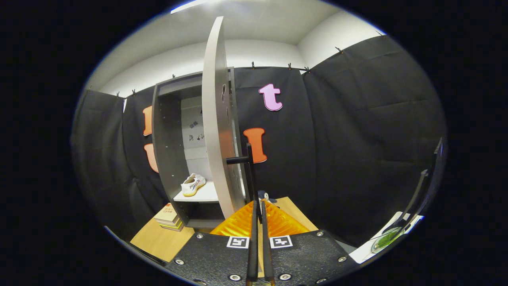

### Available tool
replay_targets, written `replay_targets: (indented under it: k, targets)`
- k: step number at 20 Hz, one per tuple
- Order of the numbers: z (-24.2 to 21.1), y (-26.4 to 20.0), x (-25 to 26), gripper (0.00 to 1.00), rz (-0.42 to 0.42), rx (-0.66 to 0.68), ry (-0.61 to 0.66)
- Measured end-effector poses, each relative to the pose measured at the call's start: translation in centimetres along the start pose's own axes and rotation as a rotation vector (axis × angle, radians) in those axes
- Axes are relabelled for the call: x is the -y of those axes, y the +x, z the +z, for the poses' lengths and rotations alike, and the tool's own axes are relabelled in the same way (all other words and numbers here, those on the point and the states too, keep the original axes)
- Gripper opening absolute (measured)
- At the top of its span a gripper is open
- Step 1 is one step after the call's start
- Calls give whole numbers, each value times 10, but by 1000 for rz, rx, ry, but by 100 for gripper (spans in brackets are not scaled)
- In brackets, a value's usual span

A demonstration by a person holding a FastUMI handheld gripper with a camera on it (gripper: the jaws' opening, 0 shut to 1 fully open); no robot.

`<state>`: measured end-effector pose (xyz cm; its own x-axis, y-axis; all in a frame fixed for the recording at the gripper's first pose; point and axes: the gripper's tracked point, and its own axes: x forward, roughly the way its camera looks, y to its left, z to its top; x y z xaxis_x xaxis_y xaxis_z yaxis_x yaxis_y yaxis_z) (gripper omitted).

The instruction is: Open the shoe cabinet door, grab the shoes and put them into the shoe cabinet, then close the shoe cabinet door.

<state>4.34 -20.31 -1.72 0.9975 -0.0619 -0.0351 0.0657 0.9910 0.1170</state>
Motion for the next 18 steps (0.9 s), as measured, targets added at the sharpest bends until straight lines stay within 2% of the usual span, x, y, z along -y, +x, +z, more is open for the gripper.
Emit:
replay_targets:
  k: [7,18]
  targets:
    - [10,-33,-27,4,-30,9,-29]
    - [-10,-35,-128,4,29,-19,-47]
